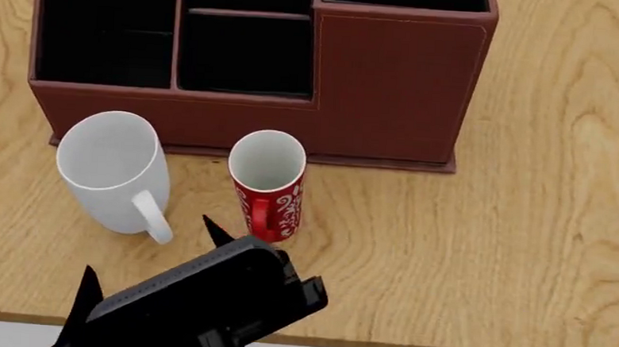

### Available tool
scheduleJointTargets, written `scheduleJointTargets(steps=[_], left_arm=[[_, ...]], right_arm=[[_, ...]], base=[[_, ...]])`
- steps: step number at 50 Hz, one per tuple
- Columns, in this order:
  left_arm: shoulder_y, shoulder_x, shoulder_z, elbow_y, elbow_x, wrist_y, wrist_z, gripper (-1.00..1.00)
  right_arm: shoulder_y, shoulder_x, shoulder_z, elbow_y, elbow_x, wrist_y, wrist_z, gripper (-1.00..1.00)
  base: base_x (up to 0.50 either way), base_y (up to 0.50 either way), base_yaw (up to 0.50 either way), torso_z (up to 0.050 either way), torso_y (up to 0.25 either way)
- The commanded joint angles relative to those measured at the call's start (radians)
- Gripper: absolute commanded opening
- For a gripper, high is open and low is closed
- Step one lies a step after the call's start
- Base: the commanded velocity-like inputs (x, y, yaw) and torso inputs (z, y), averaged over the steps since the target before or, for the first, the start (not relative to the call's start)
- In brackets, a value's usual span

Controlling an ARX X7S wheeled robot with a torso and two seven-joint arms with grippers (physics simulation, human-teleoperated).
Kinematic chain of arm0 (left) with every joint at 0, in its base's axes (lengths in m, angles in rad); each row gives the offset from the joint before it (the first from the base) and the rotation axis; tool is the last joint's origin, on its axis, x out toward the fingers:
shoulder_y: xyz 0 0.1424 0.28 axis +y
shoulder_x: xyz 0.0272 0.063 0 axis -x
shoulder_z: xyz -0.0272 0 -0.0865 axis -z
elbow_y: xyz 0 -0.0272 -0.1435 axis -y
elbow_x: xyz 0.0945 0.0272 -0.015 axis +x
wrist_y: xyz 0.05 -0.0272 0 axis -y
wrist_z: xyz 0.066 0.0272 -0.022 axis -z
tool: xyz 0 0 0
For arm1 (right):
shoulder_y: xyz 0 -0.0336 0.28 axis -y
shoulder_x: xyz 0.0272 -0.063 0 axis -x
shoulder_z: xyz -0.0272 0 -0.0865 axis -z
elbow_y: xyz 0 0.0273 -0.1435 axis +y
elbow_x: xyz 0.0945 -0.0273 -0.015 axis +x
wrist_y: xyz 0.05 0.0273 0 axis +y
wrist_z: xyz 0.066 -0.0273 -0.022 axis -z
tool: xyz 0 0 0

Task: Pick up the white mug and place it to the right of the caddy.

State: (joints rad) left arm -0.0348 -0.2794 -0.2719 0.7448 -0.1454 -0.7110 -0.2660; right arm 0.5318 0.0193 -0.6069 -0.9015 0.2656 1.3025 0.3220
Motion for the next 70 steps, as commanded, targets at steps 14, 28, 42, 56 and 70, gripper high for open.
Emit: scheduleJointTargets(steps=[14,28,42,56,70], left_arm=[[0.014,-0.01,-0.034,-0.06,-0.001,0.044,-0.009,1.0],[0.027,-0.008,-0.035,-0.082,-0.003,0.069,-0.011,1.0],[0.033,-0.008,-0.03,-0.096,-0.006,0.084,-0.015,1.0],[0.038,-0.008,-0.025,-0.109,-0.008,0.098,-0.018,1.0],[0.045,-0.009,-0.025,-0.121,-0.012,0.113,-0.021,1.0]], right_arm=[[0.17,0.024,-0.116,0.311,0.066,-0.168,0.023,1.0],[0.249,0.014,-0.161,0.452,0.073,-0.223,0.006,1.0],[0.296,0.003,-0.193,0.56,0.097,-0.252,0.014,1.0],[0.358,-0.001,-0.228,0.678,0.137,-0.292,0.026,1.0],[0.393,-0.006,-0.286,0.804,0.192,-0.346,0.03,1.0]], base=[[0.0,0.0,0.0,0.0,0.0],[0.0,0.0,0.0,0.0,0.0],[0.0,0.0,0.0,0.0,0.0],[0.0,0.0,0.0,0.0,0.0],[0.0,0.0,0.0,0.0,0.0]])
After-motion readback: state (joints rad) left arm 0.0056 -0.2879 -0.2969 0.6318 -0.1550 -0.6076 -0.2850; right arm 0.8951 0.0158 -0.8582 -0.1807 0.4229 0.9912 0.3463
